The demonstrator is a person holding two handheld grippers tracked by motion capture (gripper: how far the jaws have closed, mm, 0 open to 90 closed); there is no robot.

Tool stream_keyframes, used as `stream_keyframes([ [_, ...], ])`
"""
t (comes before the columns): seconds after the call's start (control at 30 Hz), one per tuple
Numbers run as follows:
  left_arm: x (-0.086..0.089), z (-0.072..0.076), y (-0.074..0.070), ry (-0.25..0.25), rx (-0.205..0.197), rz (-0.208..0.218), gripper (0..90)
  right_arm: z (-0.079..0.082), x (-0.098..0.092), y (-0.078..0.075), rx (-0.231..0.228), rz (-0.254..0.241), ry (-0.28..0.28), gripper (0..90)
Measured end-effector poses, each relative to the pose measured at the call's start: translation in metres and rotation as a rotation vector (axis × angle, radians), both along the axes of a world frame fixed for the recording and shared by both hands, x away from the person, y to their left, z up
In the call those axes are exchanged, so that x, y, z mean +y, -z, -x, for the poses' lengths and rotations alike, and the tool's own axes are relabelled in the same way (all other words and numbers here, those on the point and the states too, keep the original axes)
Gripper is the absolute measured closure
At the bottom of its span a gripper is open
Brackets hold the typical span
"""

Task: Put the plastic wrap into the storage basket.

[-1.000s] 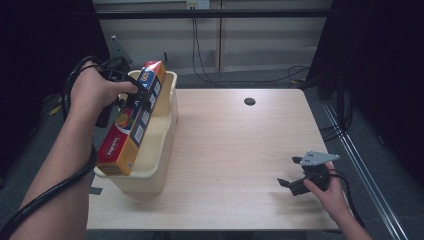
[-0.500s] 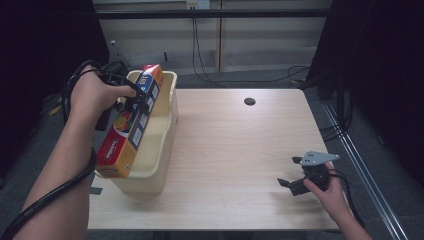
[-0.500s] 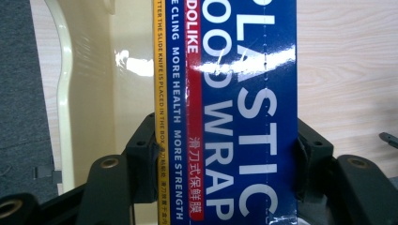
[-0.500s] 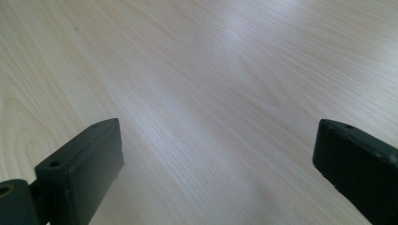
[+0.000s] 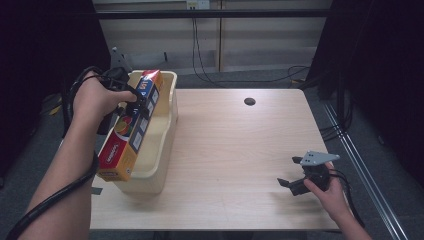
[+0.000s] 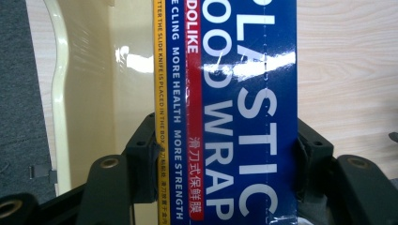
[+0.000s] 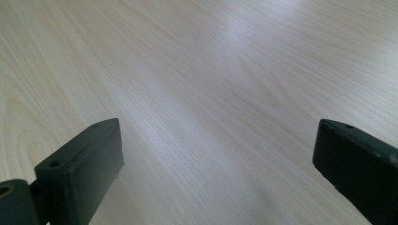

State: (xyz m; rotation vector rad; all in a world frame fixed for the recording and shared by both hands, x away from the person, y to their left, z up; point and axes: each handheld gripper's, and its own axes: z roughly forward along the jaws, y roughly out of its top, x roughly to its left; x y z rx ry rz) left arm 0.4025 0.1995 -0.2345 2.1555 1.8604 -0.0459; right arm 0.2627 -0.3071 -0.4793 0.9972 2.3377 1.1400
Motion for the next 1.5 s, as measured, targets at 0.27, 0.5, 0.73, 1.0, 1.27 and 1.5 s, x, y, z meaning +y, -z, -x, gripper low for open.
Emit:
stream_keyframes([
  [0.27, 0.0, -0.001, 0.008, -0.002, 0.005, -0.01, 40.2, 0.0, 0.0, 0.0, -0.001, 0.0, 0.0, 1.9],
  [0.5, 0.0, -0.002, 0.016, -0.002, 0.015, -0.015, 40.2, 0.001, 0.0, 0.0, 0.001, 0.003, 0.004, 1.9],
  [0.73, -0.001, -0.003, 0.024, -0.002, 0.023, -0.013, 40.2, 0.001, 0.0, 0.0, 0.0, 0.004, 0.003, 1.9],
  [1.0, 0.001, -0.003, 0.031, -0.003, 0.033, -0.013, 40.2, 0.001, 0.0, -0.001, -0.002, 0.005, 0.001, 1.9],
  [1.27, 0.001, -0.003, 0.038, -0.002, 0.039, -0.01, 40.1, 0.001, 0.0, -0.001, -0.003, 0.007, -0.001, 1.9],
  [1.5, 0.002, -0.004, 0.047, -0.01, 0.05, -0.016, 40.1, 0.001, 0.0, -0.001, -0.004, 0.008, 0.002, 1.9],
])
